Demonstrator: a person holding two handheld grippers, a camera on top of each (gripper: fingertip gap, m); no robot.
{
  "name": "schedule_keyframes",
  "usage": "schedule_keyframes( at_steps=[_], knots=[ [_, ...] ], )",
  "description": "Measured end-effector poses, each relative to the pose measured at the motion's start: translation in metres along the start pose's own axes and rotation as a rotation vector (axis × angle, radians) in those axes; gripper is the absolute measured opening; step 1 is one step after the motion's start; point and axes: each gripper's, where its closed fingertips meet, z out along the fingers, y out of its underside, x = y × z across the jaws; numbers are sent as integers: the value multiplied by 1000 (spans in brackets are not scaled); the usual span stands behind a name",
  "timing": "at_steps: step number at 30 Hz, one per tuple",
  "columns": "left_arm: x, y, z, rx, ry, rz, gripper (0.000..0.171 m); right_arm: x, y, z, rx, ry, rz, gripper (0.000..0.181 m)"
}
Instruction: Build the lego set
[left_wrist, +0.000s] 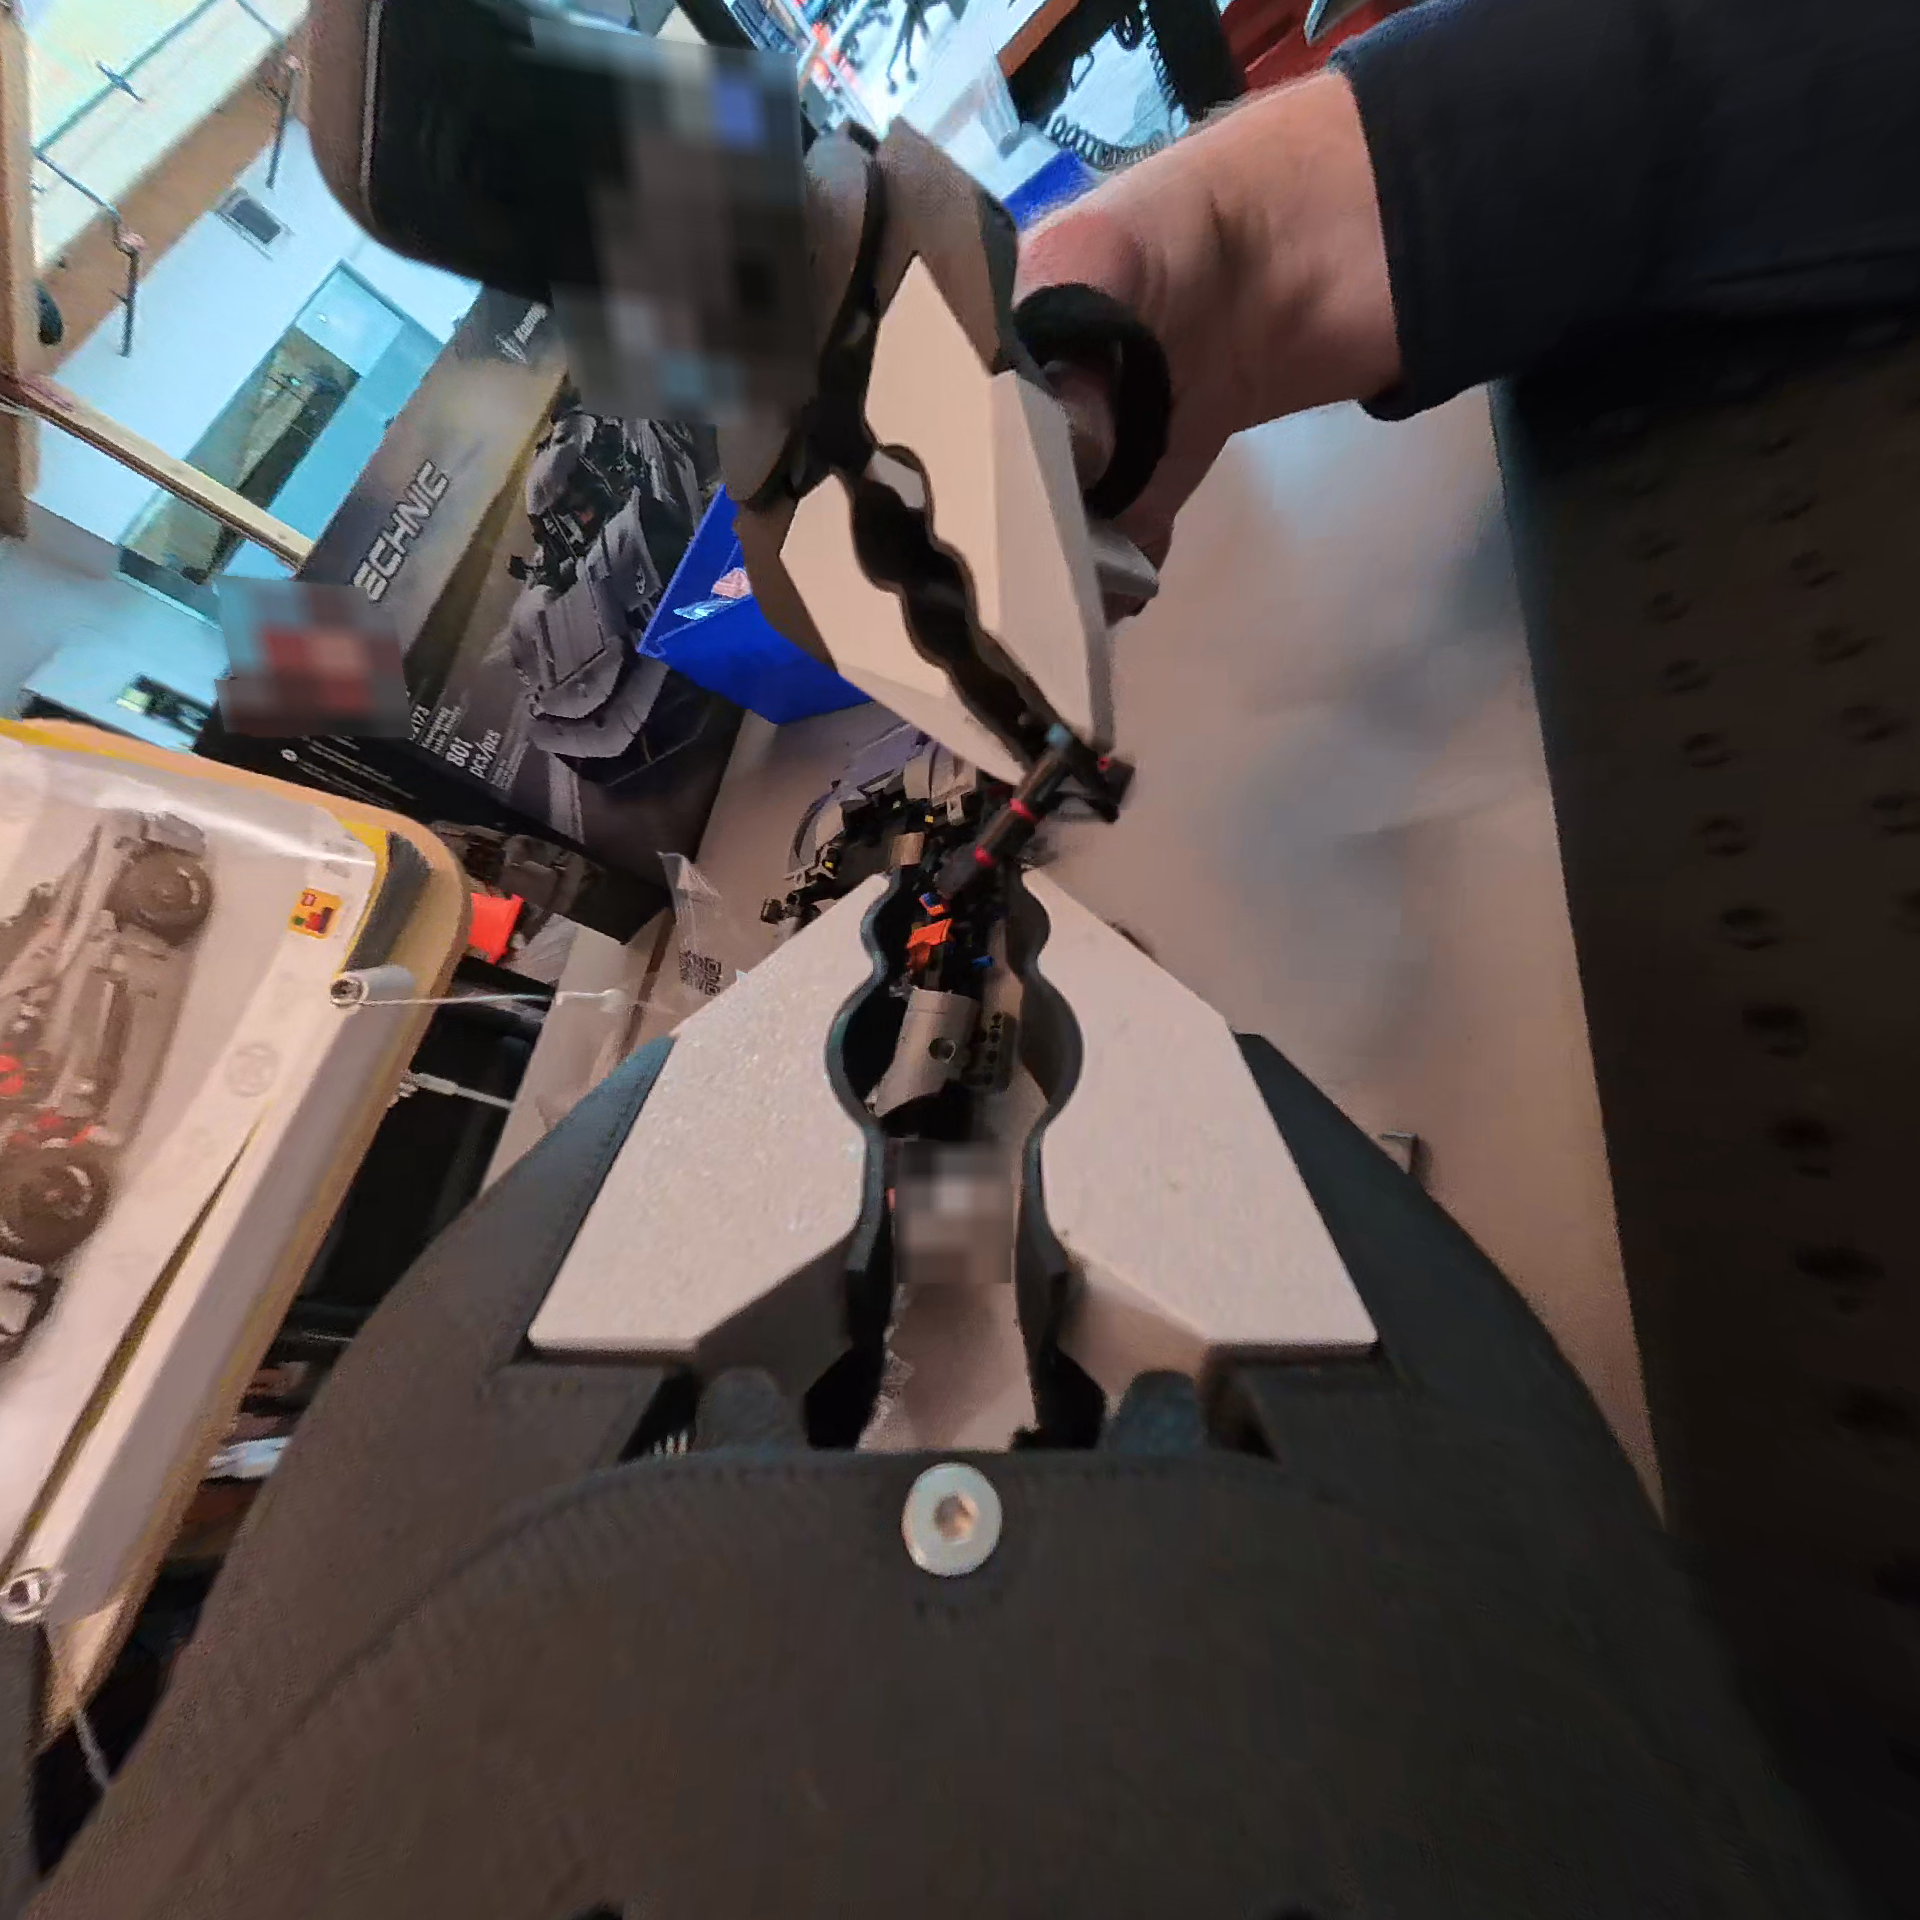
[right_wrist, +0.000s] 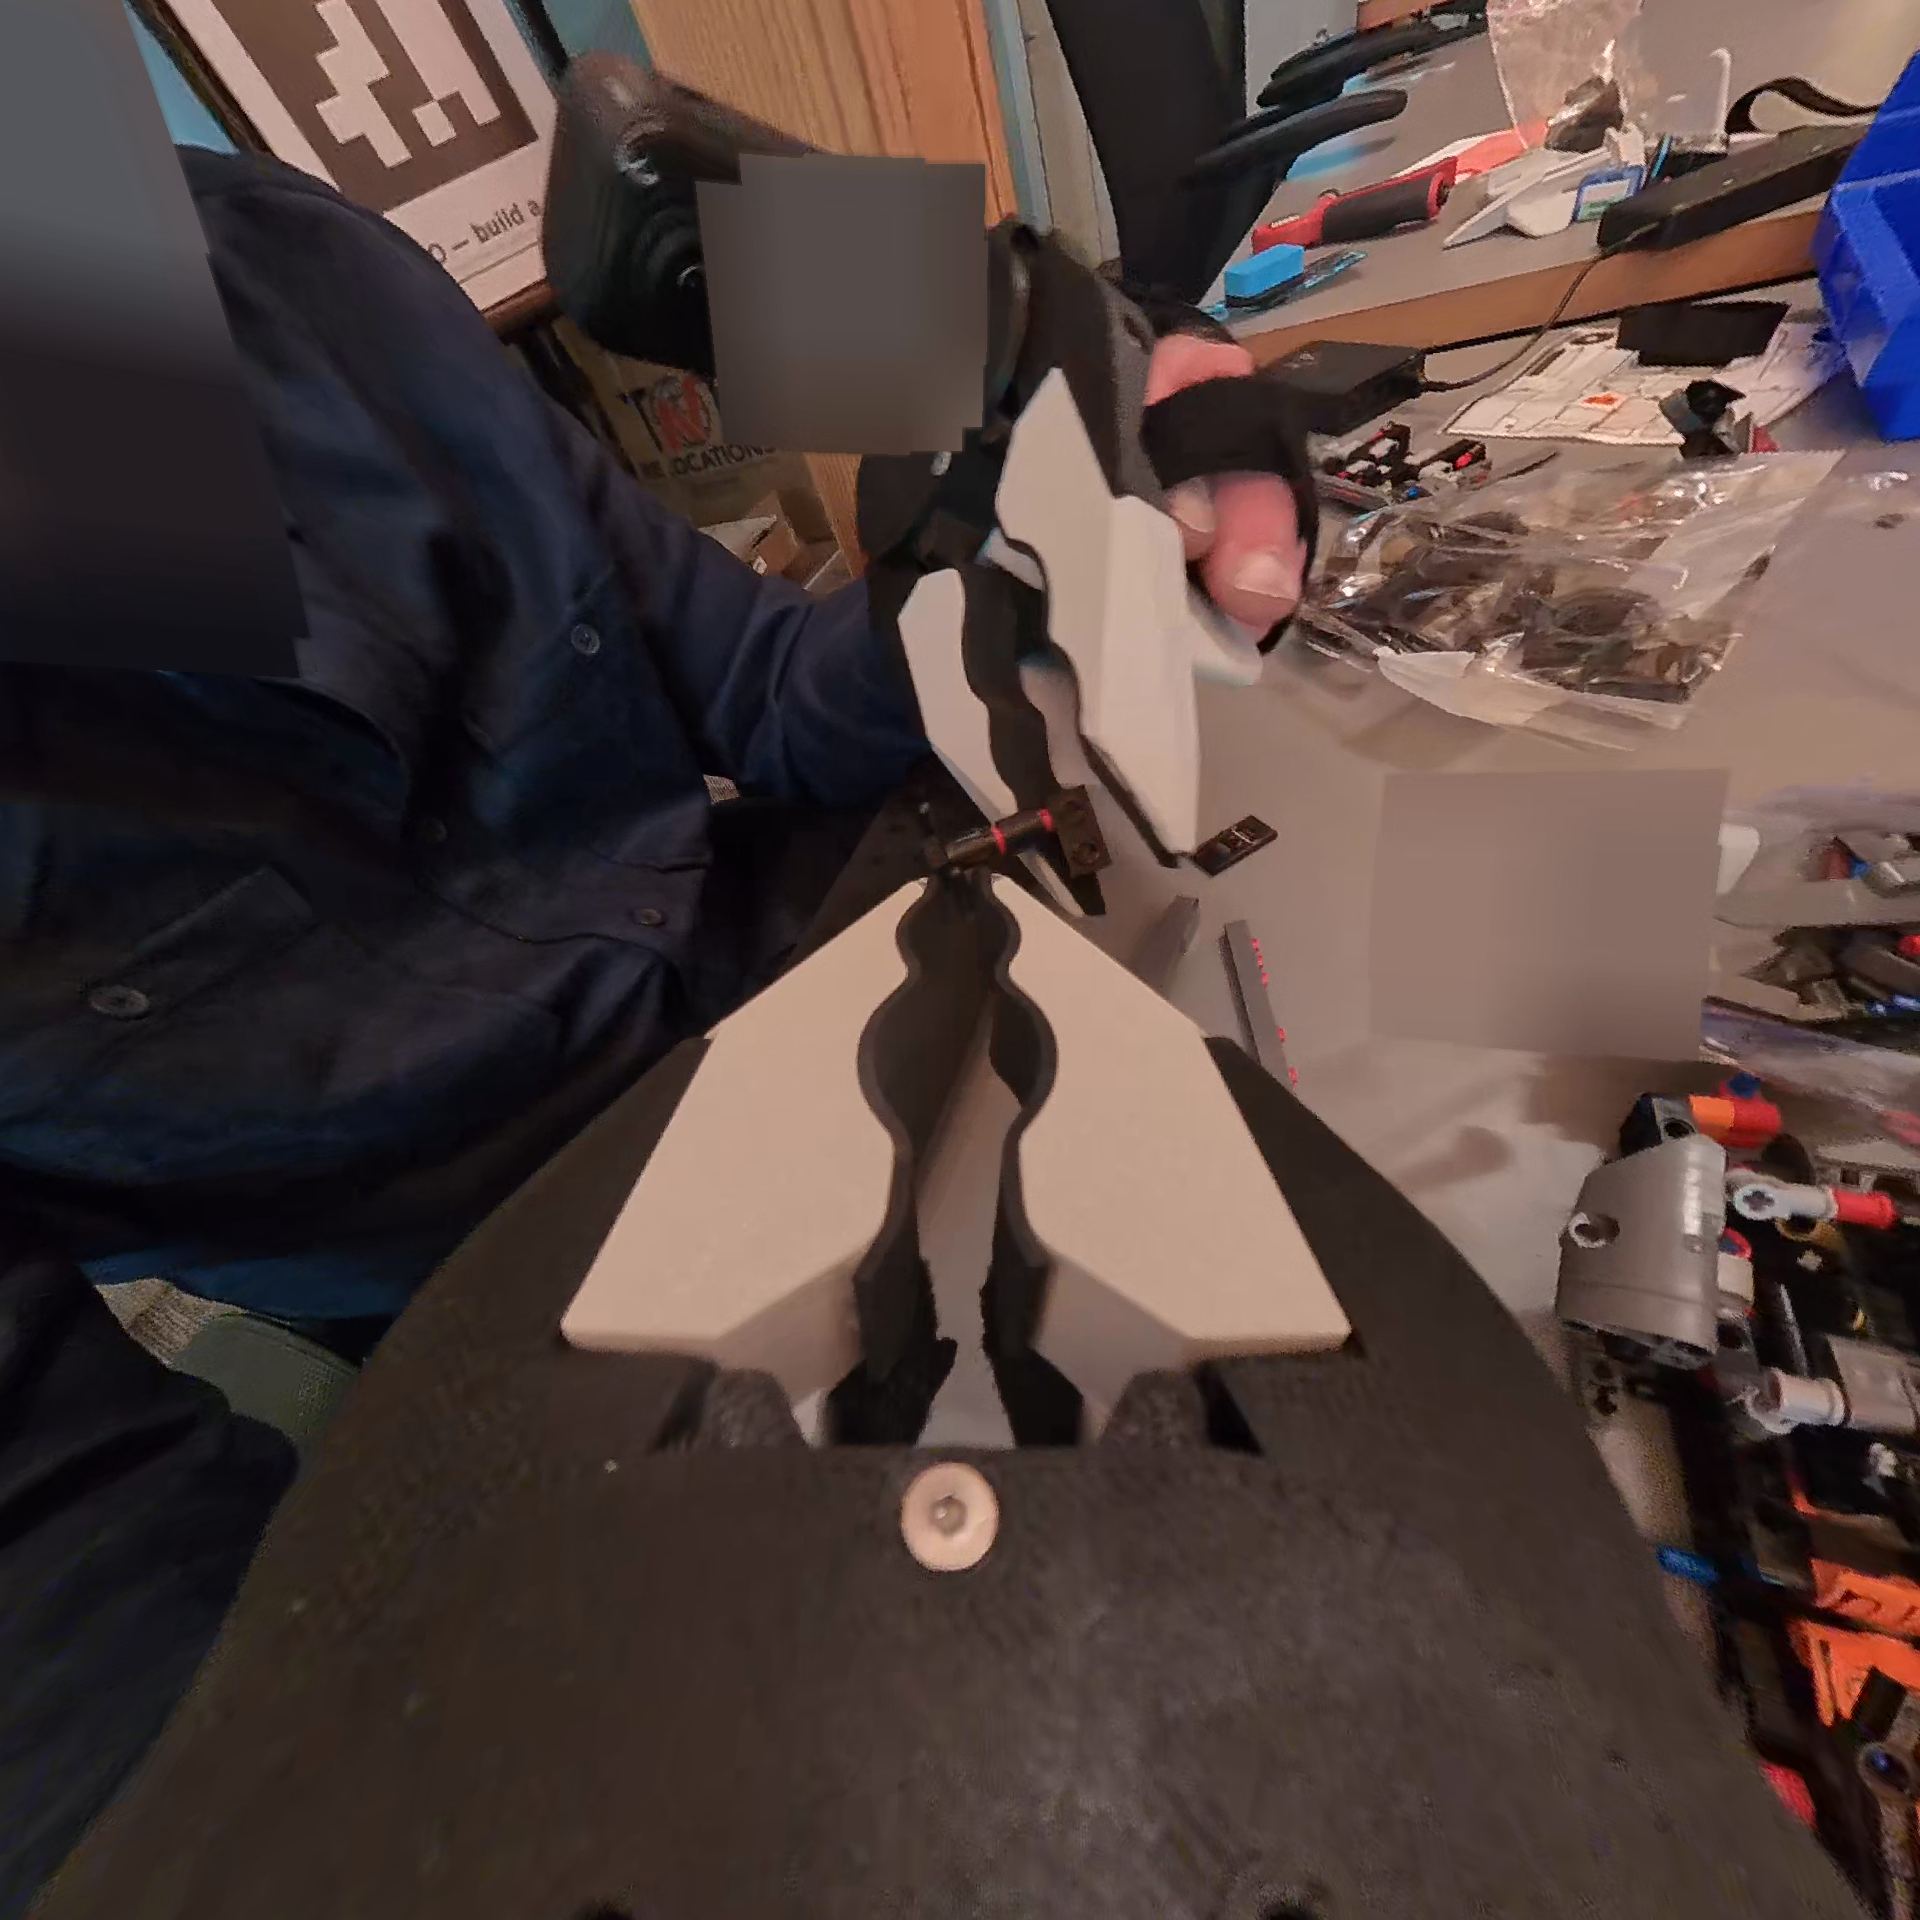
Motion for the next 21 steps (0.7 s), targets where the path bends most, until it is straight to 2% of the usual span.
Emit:
schedule_keyframes(
  at_steps=[6,11,13,14,16,17,20,21],
  knots=[
    [3,2,5,-45,-44,92,9,2,2,-4,12,-26,60,1],
    [2,0,2,-44,-52,89,7,4,-5,-6,64,-33,78,2],
    [-3,6,3,-79,-79,83,6,14,-14,-12,128,27,90,7],
    [-5,8,3,-86,-89,77,6,20,-14,-14,117,82,77,19],
    [-12,10,2,-105,-123,48,6,35,1,-12,-5,253,-11,31],
    [-12,11,3,-109,-113,28,6,34,3,-8,-36,286,-69,38],
    [-10,19,7,-154,-105,24,6,33,0,2,-66,330,-163,40],
    [-10,21,8,-163,-105,23,6,36,0,1,-65,345,-163,35]
  ],
)
